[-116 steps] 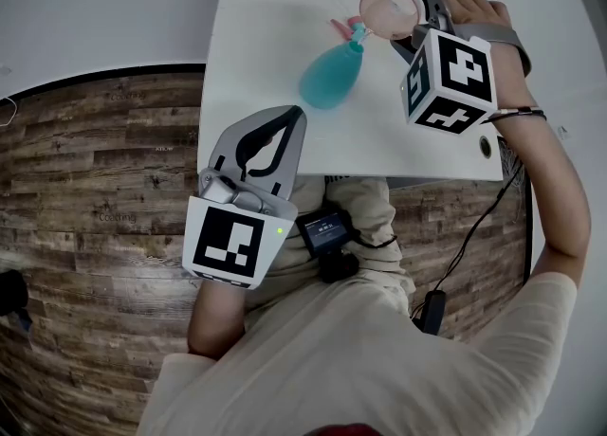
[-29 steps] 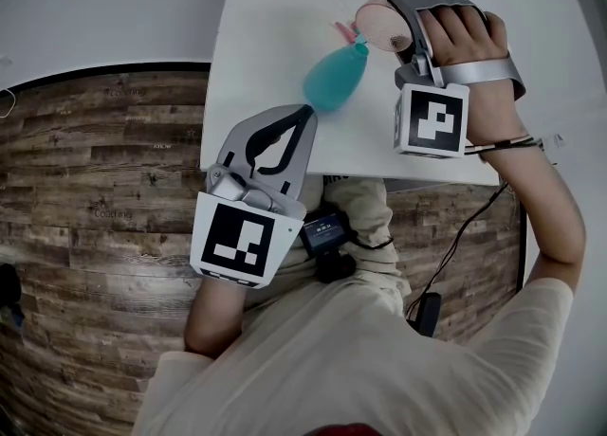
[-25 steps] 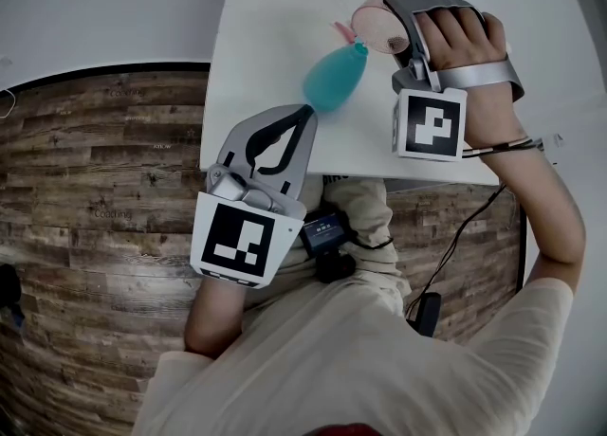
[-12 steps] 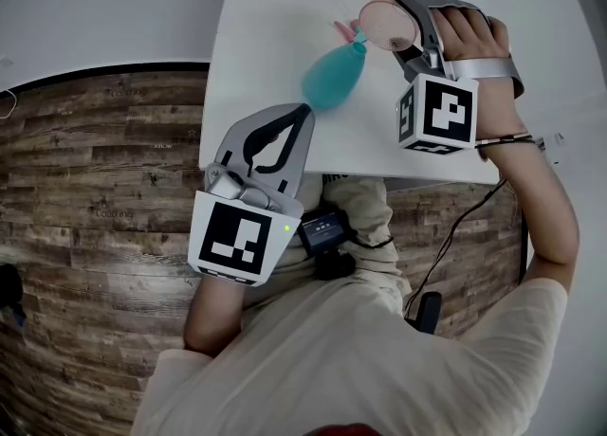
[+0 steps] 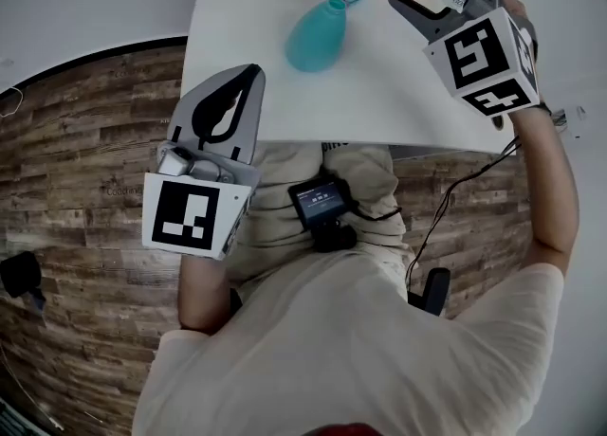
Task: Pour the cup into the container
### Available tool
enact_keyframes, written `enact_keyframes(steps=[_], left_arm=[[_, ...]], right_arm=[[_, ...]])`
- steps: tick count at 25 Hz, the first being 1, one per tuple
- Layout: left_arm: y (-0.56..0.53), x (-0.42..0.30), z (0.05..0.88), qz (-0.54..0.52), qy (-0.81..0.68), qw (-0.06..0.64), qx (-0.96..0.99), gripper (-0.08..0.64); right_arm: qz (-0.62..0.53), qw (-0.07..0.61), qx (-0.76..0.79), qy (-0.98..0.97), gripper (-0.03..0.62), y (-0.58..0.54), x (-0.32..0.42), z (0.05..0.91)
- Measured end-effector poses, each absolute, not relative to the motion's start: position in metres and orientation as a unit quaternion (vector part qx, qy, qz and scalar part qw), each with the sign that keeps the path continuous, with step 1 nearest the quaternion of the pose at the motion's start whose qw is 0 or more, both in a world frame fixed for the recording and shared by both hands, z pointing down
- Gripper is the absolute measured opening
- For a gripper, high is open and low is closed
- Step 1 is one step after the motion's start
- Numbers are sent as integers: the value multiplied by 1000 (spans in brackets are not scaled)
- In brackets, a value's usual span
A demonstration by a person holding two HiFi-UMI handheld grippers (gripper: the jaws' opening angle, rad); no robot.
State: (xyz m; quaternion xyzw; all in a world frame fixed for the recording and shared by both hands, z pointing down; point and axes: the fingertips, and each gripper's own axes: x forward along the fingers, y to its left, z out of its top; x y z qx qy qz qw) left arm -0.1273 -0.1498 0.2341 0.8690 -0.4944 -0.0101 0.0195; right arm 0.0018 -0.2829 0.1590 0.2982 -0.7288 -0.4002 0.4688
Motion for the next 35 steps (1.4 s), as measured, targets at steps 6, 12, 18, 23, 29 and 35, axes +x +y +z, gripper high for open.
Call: enact_keyframes(steps=[6,12,18,23,29,35], left_arm=[[-151,-121,230,2,-503,-13,864,11],[-153,-106,232,14,-505,-21,863,11],[-159,-96,228,23,-514,-32,857,11],[-162,-89,221,30,-515,-39,856,11],[-161,-92,212,11,-528,-44,848,11],[-162,-99,208,-1,-539,-31,841,11]], right_arm=[[-347,402,313,-787,371,-273,27,155],[-317,359,325,-816,371,-266,55,154],[-293,306,345,-838,371,-263,73,145],[-268,251,362,-857,371,-261,82,141],[-252,231,359,-868,371,-255,90,149],[-242,224,363,-871,371,-253,102,152]])
